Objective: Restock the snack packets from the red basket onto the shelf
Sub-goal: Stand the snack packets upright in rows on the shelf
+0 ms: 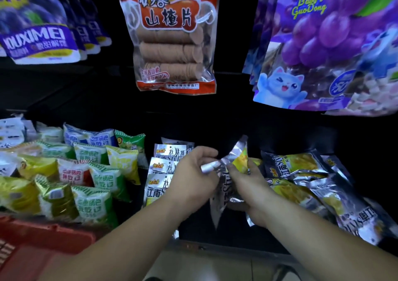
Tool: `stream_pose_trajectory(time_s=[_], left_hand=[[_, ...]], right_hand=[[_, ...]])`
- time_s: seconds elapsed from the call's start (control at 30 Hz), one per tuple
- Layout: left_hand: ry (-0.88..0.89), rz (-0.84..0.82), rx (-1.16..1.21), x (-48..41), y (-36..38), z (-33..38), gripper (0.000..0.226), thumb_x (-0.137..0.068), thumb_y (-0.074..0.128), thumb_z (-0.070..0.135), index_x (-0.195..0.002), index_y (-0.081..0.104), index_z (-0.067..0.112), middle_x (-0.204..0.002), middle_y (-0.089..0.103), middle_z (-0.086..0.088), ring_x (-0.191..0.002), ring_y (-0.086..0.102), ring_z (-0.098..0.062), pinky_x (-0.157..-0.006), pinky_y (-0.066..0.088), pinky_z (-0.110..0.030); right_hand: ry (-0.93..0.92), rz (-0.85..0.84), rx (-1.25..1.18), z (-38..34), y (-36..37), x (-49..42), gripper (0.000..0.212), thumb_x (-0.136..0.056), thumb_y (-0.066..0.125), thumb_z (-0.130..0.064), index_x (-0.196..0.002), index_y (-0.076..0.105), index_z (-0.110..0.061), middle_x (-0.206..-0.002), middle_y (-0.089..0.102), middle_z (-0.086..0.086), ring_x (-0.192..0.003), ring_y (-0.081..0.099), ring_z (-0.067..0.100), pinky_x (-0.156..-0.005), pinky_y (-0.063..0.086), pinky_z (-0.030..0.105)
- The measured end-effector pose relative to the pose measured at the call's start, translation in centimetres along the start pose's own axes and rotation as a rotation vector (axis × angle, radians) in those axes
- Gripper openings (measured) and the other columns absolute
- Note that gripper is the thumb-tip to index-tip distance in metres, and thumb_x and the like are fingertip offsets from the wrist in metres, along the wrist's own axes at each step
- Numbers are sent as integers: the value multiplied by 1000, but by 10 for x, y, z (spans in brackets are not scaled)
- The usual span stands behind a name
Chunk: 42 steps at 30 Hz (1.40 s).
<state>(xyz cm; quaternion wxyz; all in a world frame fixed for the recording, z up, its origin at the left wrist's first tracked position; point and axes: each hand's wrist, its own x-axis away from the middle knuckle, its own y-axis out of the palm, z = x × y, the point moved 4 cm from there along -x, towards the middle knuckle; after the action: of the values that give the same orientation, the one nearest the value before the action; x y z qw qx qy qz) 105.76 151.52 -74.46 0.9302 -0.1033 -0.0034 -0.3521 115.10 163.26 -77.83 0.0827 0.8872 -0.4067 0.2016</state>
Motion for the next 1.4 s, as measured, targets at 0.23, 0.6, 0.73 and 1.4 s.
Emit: stream_pose_trajectory(time_s=[0.23, 0.6, 0.73, 1.4], left_hand=[[75, -216, -280, -19, -12, 4, 59, -89, 55, -6, -137, 56, 29, -90, 77, 7, -84, 75, -23, -81, 61, -51], [141, 16, -74, -36, -29, 18, 40, -90, 70, -2, -119, 67, 25, -106, 68, -1, -76, 73, -36, -61, 52, -36], [157, 10, -8, -36, -26, 24, 39, -89, 72, -1, -118, 65, 23, -106, 70, 0, -81, 76, -23, -73, 60, -36], [-108, -10, -152, -29, -4, -31, 35, -89, 77, 12, -117, 68, 32, -97, 70, 1, -66, 65, -12, -56, 53, -18]], right_hand=[[-510, -187, 650, -22, -8, -7, 57, -91, 67, -18, -142, 50, -38, -151, 42, -12, -145, 35, 7, -112, 30, 18], [-650, -254, 530, -25, -4, -6, 39, -83, 79, -10, -95, 47, -28, -80, 58, -1, -56, 44, 12, -56, 40, 30], [-688, -290, 635, -26, 2, -2, 36, -83, 78, -10, -95, 50, -28, -78, 56, -6, -62, 44, 4, -61, 39, 28], [-504, 6, 698, -11, -47, -37, 26, -90, 73, -24, -108, 57, -36, -88, 56, 0, -75, 58, 15, -66, 48, 24]])
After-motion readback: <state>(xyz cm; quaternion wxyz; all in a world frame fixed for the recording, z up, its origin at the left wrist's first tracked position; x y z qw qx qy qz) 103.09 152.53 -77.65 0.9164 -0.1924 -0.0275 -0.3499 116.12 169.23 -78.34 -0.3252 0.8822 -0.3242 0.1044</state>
